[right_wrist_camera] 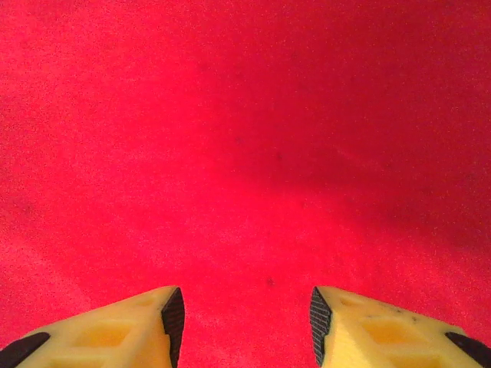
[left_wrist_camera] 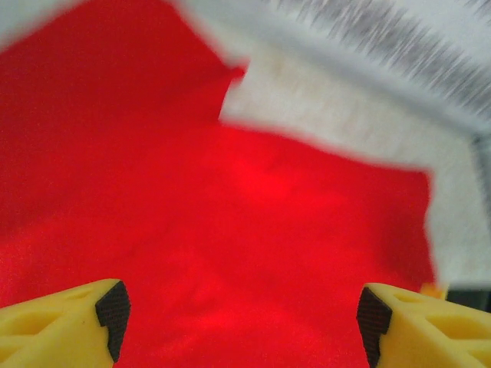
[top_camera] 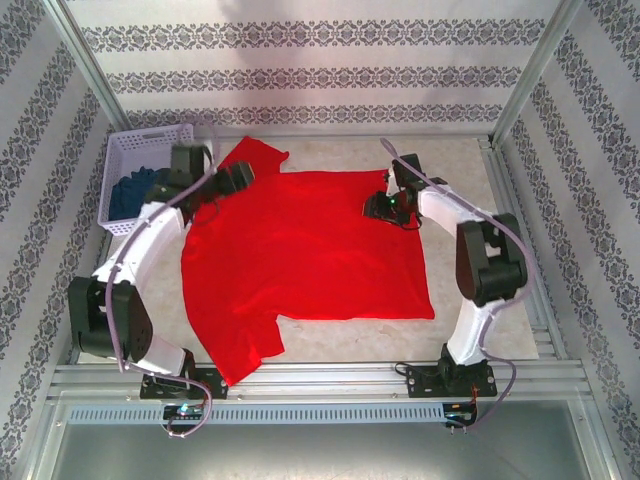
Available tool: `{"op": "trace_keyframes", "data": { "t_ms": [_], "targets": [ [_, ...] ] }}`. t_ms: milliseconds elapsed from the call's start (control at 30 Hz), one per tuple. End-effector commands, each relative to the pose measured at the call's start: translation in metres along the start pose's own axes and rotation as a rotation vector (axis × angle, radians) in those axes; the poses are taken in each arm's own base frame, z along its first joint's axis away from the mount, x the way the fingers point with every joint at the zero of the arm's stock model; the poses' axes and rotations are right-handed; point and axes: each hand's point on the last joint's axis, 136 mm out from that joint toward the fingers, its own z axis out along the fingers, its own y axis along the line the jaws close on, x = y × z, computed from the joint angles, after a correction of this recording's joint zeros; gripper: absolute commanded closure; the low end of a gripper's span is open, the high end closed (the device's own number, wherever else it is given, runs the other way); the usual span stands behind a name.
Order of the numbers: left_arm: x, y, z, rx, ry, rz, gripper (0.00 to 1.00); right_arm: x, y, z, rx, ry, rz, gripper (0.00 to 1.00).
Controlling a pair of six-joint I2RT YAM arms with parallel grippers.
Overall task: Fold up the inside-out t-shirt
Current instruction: Turn over the T-shirt at the center of the table, then move the T-shirt to the center of the table.
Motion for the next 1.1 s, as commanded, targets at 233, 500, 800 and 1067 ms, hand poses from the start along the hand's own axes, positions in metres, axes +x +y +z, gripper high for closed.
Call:
{"op": "trace_keyframes", "data": {
  "t_ms": [233,500,800,1067],
  "targets": [
    [0.065,0.039,0.07,-0.083,0.218,-0.031,0.2,-0.057,-0.025,0.028,0.027,-0.038,0.134,0.52],
    [0.076,0.054,0.114,-0.113,0.298,-0.038,0.2,-0.073,-0.061,0.033,0.065,-0.04,0.246,0.54],
    [0.086,0.047,0.143,-0.106,0.368,-0.006,0.19,-0.094,-0.1,0.038,0.153,-0.042,0.318,0.61],
    [0.076,0.036,0.166,-0.1,0.383,0.023,0.19,-0.125,-0.111,0.043,0.165,-0.059,0.307,0.62]
  ]
}}
